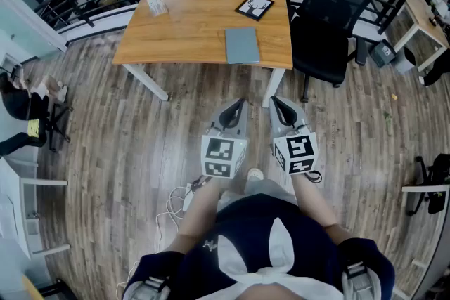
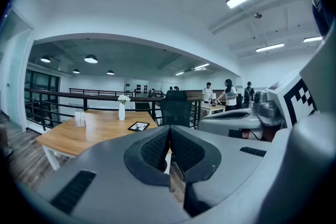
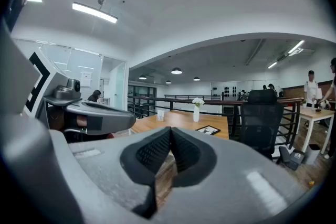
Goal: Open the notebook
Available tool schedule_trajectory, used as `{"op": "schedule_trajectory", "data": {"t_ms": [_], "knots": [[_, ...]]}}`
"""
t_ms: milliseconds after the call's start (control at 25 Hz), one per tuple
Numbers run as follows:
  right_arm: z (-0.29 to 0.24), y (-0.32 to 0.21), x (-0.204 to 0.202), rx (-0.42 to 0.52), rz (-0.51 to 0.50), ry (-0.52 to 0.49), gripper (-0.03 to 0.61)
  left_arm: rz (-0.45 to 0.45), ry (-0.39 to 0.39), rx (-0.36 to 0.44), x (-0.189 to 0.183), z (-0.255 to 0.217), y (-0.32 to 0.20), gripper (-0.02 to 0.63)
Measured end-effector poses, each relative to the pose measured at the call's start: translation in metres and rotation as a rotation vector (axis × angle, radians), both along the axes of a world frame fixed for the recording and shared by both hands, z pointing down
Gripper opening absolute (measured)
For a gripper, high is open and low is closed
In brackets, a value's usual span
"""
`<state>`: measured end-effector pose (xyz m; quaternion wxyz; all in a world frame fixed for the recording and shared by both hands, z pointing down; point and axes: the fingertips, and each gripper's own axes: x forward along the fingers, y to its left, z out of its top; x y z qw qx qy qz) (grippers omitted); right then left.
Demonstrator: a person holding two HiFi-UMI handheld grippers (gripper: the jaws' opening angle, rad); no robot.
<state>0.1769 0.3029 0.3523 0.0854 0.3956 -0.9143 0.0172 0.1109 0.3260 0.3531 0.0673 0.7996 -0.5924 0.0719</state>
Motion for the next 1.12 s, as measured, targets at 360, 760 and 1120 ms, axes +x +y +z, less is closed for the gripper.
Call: {"op": "schedule_trajectory", "data": {"t_ms": [360, 760, 1120], "knots": [[0.012, -0.052, 0.010, 0.002, -0.020, -0.007, -0.003, -0.044, 0.000, -0.023, 0.005, 0.013, -0.043, 0.017], [0.034, -0.115, 0.005, -0.039, -0.017, 0.000, -0.002, -0.046, -0.010, -0.088, -0.008, 0.040, -0.106, 0.017], [0.056, -0.193, -0.022, -0.086, 0.002, 0.044, -0.002, 0.001, -0.022, -0.140, -0.038, 0.057, -0.185, 0.017]]}}
